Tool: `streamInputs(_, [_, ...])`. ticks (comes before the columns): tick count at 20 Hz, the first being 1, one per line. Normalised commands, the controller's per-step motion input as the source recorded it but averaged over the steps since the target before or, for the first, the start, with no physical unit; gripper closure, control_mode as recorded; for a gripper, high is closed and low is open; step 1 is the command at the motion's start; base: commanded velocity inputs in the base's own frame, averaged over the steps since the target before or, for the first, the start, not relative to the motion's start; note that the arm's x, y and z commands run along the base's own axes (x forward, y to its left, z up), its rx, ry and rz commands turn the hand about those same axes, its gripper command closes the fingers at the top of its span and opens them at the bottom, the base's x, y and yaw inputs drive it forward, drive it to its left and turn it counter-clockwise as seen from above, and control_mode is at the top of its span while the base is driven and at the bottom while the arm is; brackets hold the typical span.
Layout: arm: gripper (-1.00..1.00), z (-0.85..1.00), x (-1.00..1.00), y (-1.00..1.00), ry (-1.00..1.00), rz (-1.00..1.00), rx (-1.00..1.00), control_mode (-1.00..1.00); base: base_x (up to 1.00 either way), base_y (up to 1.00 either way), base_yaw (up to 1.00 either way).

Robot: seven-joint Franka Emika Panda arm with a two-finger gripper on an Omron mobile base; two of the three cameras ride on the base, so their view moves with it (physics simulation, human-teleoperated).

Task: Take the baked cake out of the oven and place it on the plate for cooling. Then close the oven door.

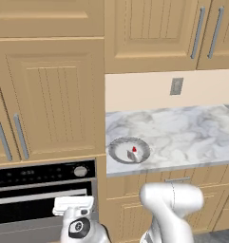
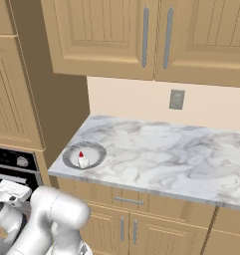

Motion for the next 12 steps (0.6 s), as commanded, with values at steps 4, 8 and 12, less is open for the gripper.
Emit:
streamInputs(4, [-1.00, 0.07, 1.00, -0.08, 0.00, 0.00, 0.24, -1.00, 0.00, 0.00, 0.00])
streamInputs(8, [-1.00, 0.00, 1.00, -0.06, 0.00, 0.00, 0.23, -1.00, 0.00, 0.00, 0.00])
streamInputs(12, [-1.00, 0.00, 1.00, -0.08, 0.01, 0.00, 0.23, -1.00, 0.00, 0.00, 0.00])
